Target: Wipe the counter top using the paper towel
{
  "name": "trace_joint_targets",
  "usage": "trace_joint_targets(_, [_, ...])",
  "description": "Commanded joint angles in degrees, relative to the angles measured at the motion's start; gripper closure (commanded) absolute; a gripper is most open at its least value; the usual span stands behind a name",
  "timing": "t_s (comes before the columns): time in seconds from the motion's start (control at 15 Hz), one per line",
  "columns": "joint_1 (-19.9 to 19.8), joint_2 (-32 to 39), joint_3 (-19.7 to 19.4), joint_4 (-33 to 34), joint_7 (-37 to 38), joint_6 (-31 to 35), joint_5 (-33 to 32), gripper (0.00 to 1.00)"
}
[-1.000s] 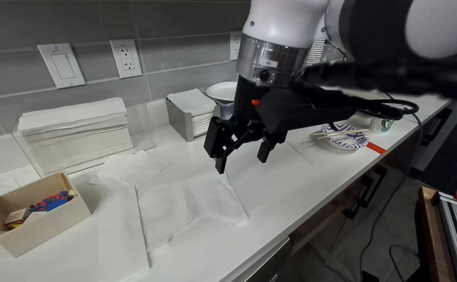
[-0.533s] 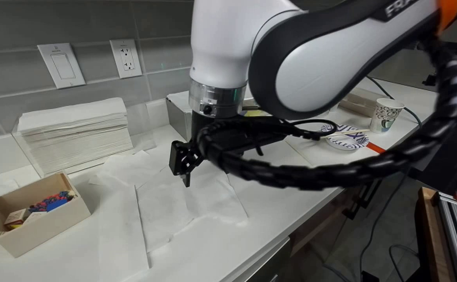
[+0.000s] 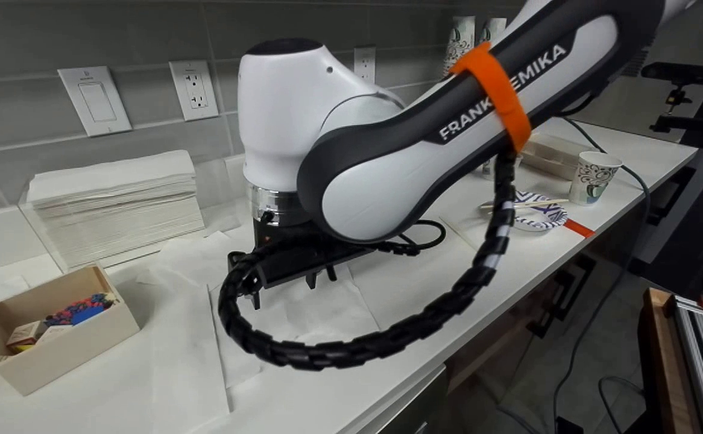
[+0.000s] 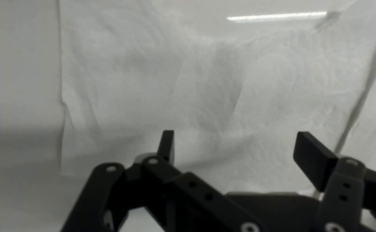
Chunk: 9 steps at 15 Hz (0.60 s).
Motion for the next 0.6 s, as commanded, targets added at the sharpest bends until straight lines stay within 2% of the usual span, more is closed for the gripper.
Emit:
trace_joint_targets(0.0, [1.8, 4.7, -2.4, 4.8, 0.2, -0.5, 0.0, 0.37])
trace_joint_targets(0.27, [2.1, 5.6, -2.6, 6.0, -0.5, -1.6, 1.0, 0.68])
trace_joint_targets(0.53, [2.4, 3.6, -2.4, 5.4, 0.4, -3.7, 2.0, 0.99])
